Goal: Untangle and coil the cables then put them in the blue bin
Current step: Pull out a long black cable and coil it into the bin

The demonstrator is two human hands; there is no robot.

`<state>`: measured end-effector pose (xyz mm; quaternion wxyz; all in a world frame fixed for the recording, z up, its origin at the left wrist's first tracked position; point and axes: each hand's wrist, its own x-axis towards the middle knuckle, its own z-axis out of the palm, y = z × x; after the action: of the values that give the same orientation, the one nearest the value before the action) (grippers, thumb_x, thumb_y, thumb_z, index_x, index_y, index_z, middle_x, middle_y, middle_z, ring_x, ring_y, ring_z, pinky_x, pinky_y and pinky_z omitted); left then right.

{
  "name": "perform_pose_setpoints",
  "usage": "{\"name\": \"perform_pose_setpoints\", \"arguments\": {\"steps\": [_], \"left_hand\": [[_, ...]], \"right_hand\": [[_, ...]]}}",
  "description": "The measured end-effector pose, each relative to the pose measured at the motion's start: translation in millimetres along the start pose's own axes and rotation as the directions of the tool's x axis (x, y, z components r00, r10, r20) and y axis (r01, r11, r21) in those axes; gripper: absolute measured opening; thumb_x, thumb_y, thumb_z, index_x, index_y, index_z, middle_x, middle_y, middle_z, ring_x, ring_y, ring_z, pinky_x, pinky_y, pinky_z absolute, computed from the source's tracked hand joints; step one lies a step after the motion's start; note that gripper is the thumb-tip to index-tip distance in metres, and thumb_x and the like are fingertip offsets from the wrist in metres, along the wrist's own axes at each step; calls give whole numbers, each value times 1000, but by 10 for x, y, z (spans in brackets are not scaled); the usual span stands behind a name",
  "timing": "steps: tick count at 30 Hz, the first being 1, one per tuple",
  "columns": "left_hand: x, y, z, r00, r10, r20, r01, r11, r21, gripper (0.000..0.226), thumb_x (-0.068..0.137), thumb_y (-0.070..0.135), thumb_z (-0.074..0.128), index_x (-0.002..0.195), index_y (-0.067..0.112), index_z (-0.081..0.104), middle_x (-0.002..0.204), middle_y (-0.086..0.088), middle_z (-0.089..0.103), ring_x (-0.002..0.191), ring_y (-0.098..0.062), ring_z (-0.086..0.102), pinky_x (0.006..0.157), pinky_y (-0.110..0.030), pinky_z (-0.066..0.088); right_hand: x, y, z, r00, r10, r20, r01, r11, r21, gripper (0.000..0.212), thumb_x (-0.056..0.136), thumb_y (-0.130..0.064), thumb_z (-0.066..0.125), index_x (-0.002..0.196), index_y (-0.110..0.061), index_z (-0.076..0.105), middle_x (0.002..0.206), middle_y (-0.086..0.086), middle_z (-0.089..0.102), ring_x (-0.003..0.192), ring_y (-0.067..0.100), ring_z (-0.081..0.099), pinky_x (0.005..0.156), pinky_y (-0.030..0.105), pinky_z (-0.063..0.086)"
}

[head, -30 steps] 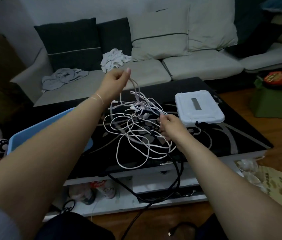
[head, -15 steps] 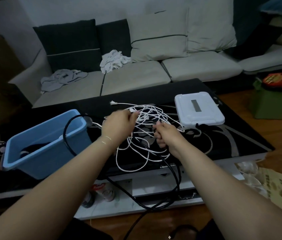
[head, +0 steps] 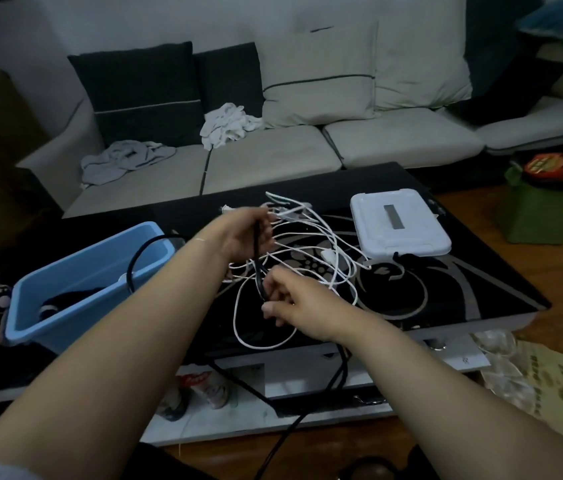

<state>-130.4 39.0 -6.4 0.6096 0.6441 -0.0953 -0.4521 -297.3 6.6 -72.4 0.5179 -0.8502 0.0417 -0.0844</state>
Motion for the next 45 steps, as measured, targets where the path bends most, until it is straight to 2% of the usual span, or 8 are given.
{"name": "perform_pose_setpoints", "arguments": {"steps": [6, 10, 16, 20, 33, 38, 41, 45], "left_hand": [[55, 352, -228, 997, 67, -26, -71, 959, -273, 39, 107, 26, 27, 77, 11, 47, 44, 8, 39, 30, -1, 32, 32, -9, 26], [-52, 199, -118, 996, 92, -13, -92, 965, -247, 37, 108, 21, 25, 84, 7, 49, 42, 5, 45, 30, -3, 39, 31, -11, 29], [-263, -283, 116, 975, 34, 218, -43, 998, 35, 32, 105, 29, 31, 85, 15, 52, 86, -3, 71, 56, -16, 62, 54, -26, 51], [-235, -344, 73, 983, -40, 181, 27, 997, 73, 36, 104, 31, 36, 90, 9, 61, 78, -4, 68, 76, -16, 66, 75, -29, 53], [-58, -120, -325, 997, -5, 80, 22, 975, -223, 62, 101, 47, 37, 138, -3, 41, 116, -11, 67, 99, -22, 65, 81, -36, 57], [7, -69, -263, 1000, 24, 13, -15, 894, -448, 35, 102, 34, 45, 94, 3, 59, 71, -7, 69, 64, -17, 70, 54, -29, 59], [17, -55, -234, 995, 46, -89, -78, 913, -400, 27, 102, 14, 43, 77, 10, 52, 48, -1, 58, 41, -9, 60, 46, -20, 54], [-169, -192, -128, 993, 53, 103, -33, 982, -184, 24, 102, 10, 40, 85, 9, 57, 68, -3, 72, 62, -14, 71, 56, -23, 58]], "right_hand": [[-145, -33, 133, 938, 30, 345, -37, 999, 11, 22, 93, -6, 59, 84, -17, 41, 90, 19, 71, 72, 21, 64, 71, 35, 52], [-85, -65, -84, 960, 113, 255, -151, 979, 134, 12, 98, -24, 52, 100, -15, 45, 107, 19, 70, 74, 15, 62, 65, 22, 47], [136, -94, -189, 969, 245, -12, -104, 455, 885, 41, 98, -41, 42, 123, -11, 55, 80, 2, 62, 58, 11, 56, 55, 23, 48], [172, -19, -214, 898, 390, -206, -83, 608, 789, 30, 101, -38, 43, 93, -14, 60, 46, -10, 35, 36, 1, 24, 36, 15, 17], [-235, -351, -514, 621, 24, -783, 527, 727, 440, 27, 86, -18, 37, 61, -16, 29, 51, -5, 27, 48, 10, 23, 44, 18, 22], [-234, -307, -427, 990, 44, -137, 25, 883, 469, 48, 100, -17, 41, 52, -16, 36, 42, -7, 35, 37, 7, 32, 38, 15, 28], [-309, -252, -363, 856, 281, 434, -332, 942, 45, 50, 100, -45, 40, 67, -12, 57, 56, 7, 63, 46, 15, 57, 45, 19, 46], [-217, -142, -282, 872, 350, 341, -435, 875, 214, 60, 97, -56, 26, 122, -8, 51, 114, 22, 66, 91, 25, 66, 77, 29, 53]]}}
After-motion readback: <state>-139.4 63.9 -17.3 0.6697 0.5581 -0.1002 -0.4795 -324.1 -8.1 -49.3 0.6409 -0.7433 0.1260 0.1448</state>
